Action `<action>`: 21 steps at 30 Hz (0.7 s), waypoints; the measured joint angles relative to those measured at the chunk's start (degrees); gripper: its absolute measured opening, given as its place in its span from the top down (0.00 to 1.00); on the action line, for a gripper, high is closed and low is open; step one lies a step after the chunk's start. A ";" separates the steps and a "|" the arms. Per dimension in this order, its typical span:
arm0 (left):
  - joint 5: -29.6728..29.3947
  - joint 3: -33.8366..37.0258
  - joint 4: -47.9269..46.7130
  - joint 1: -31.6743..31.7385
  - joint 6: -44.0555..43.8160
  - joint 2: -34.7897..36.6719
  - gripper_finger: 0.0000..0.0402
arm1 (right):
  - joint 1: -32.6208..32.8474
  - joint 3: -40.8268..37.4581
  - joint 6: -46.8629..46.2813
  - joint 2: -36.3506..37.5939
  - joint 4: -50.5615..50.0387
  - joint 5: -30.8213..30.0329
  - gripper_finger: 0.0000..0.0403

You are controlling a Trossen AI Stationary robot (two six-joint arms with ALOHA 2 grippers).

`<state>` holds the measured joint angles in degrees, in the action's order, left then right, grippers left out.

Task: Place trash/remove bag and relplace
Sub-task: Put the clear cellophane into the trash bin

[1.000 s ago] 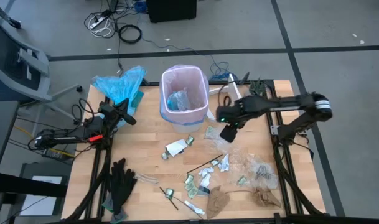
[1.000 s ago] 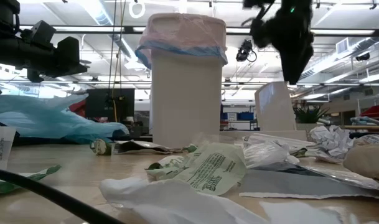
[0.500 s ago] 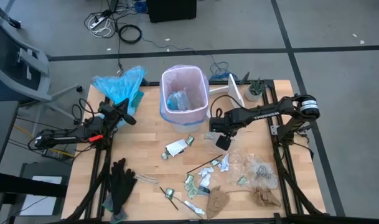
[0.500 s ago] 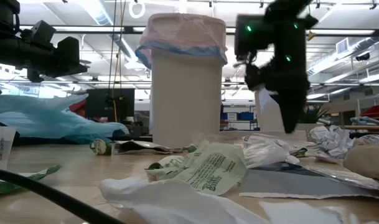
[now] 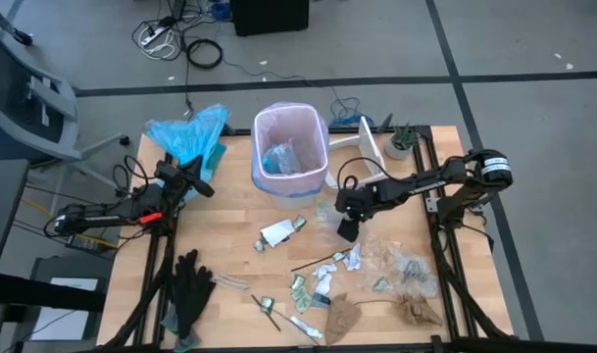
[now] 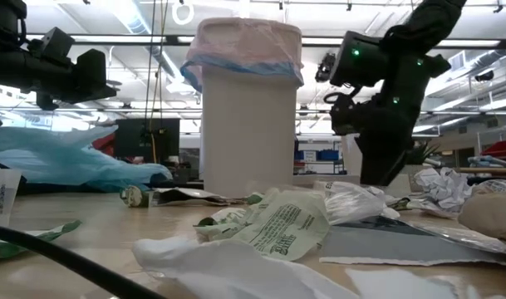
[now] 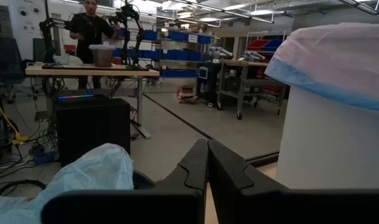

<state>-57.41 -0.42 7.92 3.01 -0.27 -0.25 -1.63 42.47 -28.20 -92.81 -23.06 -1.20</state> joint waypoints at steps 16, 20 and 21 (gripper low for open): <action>0.02 0.00 0.15 -0.02 0.01 -0.01 0.95 | 7.06 7.73 7.70 0.35 -8.20 9.68 1.00; 0.00 0.01 0.07 -0.02 0.00 -0.02 0.95 | 8.02 14.18 11.42 3.55 -12.36 7.46 1.00; 0.02 -0.01 0.08 -0.02 0.00 -0.02 0.95 | 8.04 15.59 12.27 4.28 -13.77 7.44 1.00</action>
<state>-57.39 -0.42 8.01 2.99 -0.27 -0.27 6.42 58.06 -15.93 -88.53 -36.84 6.24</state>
